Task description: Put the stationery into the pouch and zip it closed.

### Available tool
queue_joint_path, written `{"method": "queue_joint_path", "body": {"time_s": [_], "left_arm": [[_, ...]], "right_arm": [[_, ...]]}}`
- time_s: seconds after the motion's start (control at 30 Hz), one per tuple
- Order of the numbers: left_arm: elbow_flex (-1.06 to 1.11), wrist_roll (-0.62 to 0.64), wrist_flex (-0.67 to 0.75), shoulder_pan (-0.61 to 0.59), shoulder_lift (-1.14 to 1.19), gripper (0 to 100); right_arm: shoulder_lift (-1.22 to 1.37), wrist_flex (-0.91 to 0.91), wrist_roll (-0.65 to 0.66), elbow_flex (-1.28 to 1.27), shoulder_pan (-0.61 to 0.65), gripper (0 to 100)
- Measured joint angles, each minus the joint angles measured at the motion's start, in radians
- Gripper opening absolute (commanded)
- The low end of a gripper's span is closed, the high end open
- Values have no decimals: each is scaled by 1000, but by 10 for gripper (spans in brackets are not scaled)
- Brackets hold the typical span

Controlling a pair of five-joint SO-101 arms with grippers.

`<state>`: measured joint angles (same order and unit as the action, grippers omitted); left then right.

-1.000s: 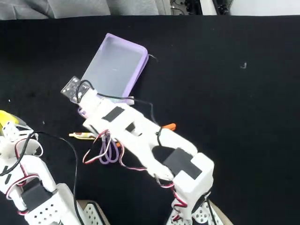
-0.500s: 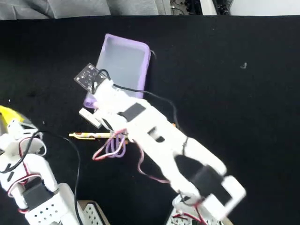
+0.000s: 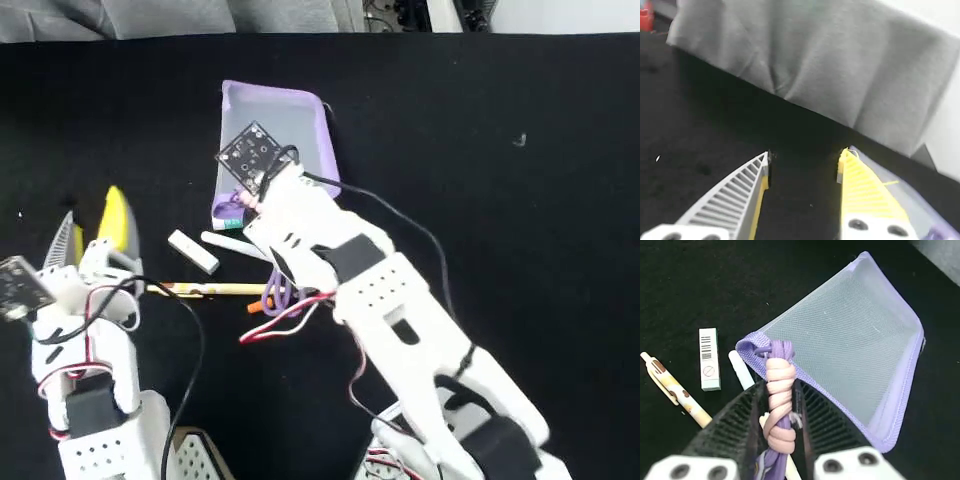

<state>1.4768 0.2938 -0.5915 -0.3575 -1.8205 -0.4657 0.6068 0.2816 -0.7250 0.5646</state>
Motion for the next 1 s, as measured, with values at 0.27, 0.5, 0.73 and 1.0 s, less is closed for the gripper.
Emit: {"method": "queue_joint_path", "body": {"time_s": [0.27,0.5,0.73,1.0], "left_arm": [[8,-126,-72,189,2,227],[8,-189,-74,288,2,226],[8,-189,-74,391,2,226],[48,-189,-74,433,2,227]], "right_arm": [[-166,41,0,-52,-2,11],[-256,107,0,-54,-2,11],[-304,164,0,-54,41,11],[-388,178,0,-92,51,11]]}}
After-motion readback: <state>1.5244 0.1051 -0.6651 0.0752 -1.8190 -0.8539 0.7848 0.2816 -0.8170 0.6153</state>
